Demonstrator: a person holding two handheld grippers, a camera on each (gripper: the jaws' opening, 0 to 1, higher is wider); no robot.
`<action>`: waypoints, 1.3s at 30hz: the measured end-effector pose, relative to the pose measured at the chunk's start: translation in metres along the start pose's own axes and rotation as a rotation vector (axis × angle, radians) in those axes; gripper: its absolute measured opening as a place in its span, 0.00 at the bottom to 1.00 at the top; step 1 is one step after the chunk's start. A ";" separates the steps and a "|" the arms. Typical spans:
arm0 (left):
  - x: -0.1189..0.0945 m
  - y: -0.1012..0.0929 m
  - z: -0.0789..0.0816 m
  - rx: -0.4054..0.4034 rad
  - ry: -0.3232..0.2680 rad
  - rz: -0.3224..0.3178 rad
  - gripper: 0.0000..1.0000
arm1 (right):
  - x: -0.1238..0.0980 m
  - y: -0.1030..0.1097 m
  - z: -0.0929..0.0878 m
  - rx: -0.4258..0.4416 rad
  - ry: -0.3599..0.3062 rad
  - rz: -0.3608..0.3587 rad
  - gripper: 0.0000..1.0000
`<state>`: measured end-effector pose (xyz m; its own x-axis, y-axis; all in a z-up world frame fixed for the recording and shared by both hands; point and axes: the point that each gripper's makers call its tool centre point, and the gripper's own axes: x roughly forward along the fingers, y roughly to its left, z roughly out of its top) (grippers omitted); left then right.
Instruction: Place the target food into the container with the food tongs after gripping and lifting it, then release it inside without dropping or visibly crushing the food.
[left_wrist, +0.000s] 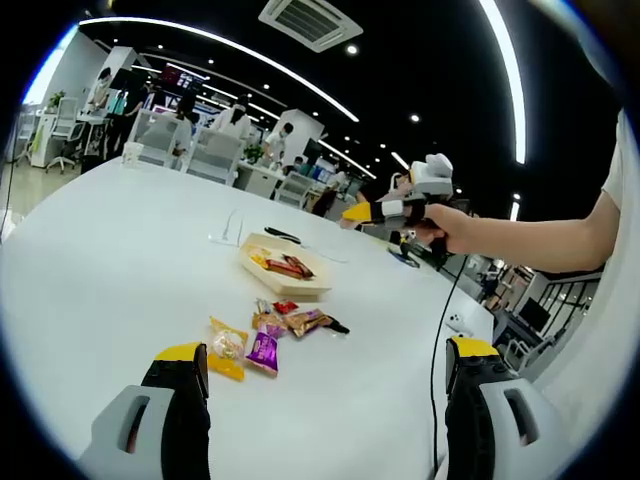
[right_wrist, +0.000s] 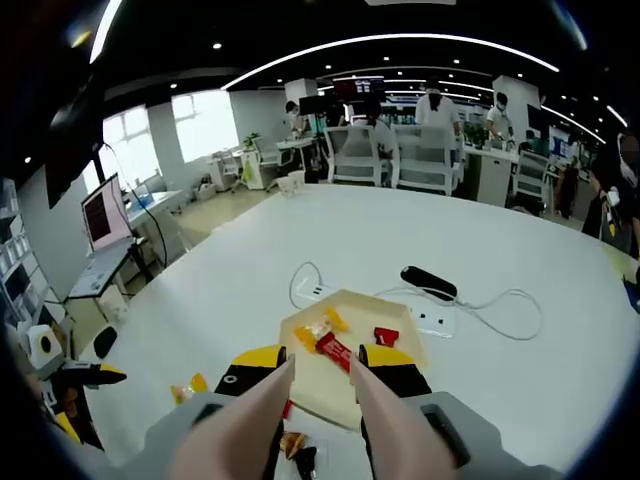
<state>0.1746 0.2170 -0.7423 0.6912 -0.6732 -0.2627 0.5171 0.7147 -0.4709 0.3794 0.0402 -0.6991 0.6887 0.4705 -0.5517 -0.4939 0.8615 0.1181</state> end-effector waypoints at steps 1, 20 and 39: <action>0.000 0.000 0.000 0.001 0.001 0.000 0.99 | 0.000 0.001 -0.002 -0.002 0.003 0.001 0.28; 0.004 -0.003 0.002 0.012 0.010 -0.014 0.99 | -0.006 0.002 -0.030 0.023 0.037 0.005 0.28; 0.002 0.001 0.000 0.020 0.020 0.003 0.99 | 0.002 0.020 -0.083 0.001 0.145 0.041 0.28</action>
<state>0.1762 0.2165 -0.7436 0.6828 -0.6743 -0.2812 0.5251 0.7206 -0.4528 0.3264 0.0423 -0.7661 0.5837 0.4728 -0.6602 -0.5197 0.8422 0.1436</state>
